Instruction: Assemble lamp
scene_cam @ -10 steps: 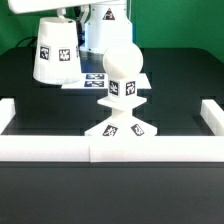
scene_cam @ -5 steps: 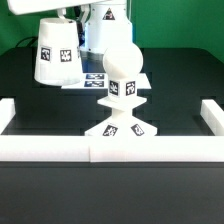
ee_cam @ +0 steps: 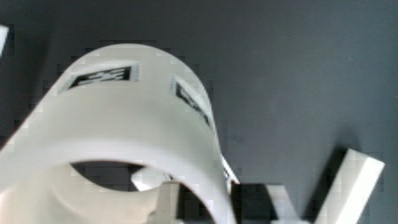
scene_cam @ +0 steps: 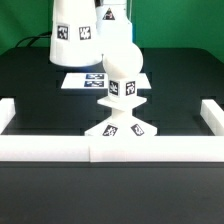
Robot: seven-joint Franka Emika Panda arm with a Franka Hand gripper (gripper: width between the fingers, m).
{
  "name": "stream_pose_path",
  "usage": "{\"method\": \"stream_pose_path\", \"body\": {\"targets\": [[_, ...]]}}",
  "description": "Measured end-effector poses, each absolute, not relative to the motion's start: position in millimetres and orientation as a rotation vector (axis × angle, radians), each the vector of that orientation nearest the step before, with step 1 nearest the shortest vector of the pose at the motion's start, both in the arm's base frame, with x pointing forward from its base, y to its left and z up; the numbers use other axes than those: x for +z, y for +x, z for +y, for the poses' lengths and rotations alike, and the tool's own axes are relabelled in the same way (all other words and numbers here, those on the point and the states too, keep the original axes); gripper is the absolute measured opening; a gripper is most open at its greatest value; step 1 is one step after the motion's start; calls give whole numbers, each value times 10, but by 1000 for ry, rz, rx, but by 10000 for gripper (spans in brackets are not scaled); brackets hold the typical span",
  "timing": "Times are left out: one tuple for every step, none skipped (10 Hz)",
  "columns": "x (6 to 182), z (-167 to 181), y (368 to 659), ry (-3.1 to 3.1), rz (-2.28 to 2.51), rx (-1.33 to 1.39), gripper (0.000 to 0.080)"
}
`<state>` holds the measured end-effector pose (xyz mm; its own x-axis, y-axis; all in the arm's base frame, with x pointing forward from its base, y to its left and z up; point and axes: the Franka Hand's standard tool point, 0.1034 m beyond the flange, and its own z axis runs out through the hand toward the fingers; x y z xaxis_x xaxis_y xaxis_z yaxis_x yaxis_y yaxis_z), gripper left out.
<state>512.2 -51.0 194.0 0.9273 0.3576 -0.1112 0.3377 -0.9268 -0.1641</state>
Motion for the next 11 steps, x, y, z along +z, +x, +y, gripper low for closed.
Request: {"method": "stream_pose_path", "body": {"targets": [[2030,-485,5191,-2943,-544,197,45],[2124,-447,5255,-2941,-552,191,45],[2212,-412,5310,-2939,-555,188,45],[2287,-355,5384,-2943,-530,193,45],[2303,-280,5482,-2950,-506,200,45],[2302,-217,5552,-2956,-501,198,45],[2308,-131,5600,-2968,-478,198,45],[2301,-63,5633,-2970,-475,198,45],[2293,-71,5630,-2968,-480,199,45],[2288,-75,5629,-2969,-478,201,45],[2284,-75,5628,-2968,-478,202,45]]}}
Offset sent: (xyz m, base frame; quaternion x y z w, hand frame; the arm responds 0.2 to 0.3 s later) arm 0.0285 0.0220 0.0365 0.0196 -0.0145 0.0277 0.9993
